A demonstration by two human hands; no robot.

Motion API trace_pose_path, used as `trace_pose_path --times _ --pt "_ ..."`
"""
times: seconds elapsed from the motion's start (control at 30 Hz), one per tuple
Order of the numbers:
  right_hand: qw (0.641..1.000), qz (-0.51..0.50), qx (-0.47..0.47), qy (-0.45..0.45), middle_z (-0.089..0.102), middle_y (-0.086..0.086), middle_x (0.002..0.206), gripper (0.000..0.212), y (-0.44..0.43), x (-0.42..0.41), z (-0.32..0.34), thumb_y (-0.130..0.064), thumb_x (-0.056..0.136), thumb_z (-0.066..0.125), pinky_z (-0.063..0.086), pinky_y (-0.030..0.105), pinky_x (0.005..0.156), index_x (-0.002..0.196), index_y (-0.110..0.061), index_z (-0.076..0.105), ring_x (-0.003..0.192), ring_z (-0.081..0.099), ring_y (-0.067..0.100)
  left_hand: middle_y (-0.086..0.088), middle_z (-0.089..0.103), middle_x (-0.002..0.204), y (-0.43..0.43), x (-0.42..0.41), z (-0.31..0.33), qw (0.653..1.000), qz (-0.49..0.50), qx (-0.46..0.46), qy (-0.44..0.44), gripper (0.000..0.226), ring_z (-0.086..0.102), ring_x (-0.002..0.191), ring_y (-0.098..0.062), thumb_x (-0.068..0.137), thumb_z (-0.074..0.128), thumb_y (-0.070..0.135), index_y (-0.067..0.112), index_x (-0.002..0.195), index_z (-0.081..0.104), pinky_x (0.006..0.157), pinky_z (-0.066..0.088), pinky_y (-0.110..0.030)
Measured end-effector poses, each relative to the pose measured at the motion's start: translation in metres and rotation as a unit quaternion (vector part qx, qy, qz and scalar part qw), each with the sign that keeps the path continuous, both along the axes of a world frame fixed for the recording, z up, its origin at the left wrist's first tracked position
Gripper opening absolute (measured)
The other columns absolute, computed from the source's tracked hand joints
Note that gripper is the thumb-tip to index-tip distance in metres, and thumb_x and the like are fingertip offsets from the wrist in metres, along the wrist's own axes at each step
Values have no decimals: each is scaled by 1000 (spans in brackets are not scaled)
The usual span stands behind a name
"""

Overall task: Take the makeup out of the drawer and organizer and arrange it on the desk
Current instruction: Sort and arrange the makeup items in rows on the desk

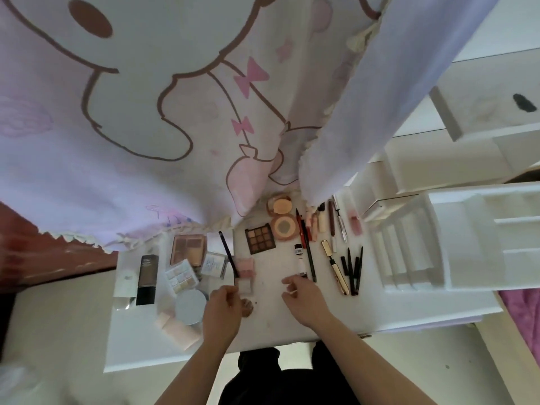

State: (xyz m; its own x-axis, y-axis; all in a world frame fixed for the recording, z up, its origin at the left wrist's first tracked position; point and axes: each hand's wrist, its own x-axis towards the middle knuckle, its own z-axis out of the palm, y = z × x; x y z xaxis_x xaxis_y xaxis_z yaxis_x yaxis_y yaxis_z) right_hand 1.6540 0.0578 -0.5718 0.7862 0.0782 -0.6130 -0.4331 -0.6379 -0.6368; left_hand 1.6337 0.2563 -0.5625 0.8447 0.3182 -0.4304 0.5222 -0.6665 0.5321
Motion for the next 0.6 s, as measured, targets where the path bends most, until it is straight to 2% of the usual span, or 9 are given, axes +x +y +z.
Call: trace_pose_path --times 0.1,0.23,0.3,0.43,0.6 --pt "998 55 -7 -27 55 -2 115 38 33 7 0 -27 94 58 48 29 93 132 -29 53 97 58 12 2 68 99 32 -10 -5 1000 -14 -24 7 23 62 98 -21 91 54 4 15 104 71 83 44 -29" --pt "988 117 -59 -76 45 -1 114 40 68 12 -2 -35 97 50 49 32 77 135 -43 44 93 61 24 2 68 108 54 -13 -12 998 -24 -60 12 28 61 105 -16 95 50 4 15 113 69 96 45 -28" --pt "977 148 -108 -107 44 1 113 36 76 11 -5 -35 97 48 52 34 76 133 -43 46 92 60 25 2 68 111 59 -12 -12 997 -36 -67 12 28 61 106 -15 96 50 5 15 114 68 98 45 -28" --pt "982 105 -127 -87 48 4 115 27 77 7 -11 -30 95 55 52 38 78 121 -22 57 95 59 27 1 68 111 64 -9 -13 995 -49 -79 20 29 61 107 -15 96 48 5 15 116 67 98 44 -26" --pt "995 -5 -96 -32 54 1 105 27 66 7 -10 -37 92 63 49 33 80 111 -19 58 91 60 21 3 68 111 66 -8 -12 995 -55 -79 30 29 60 106 -13 97 47 6 17 116 67 94 41 -21"
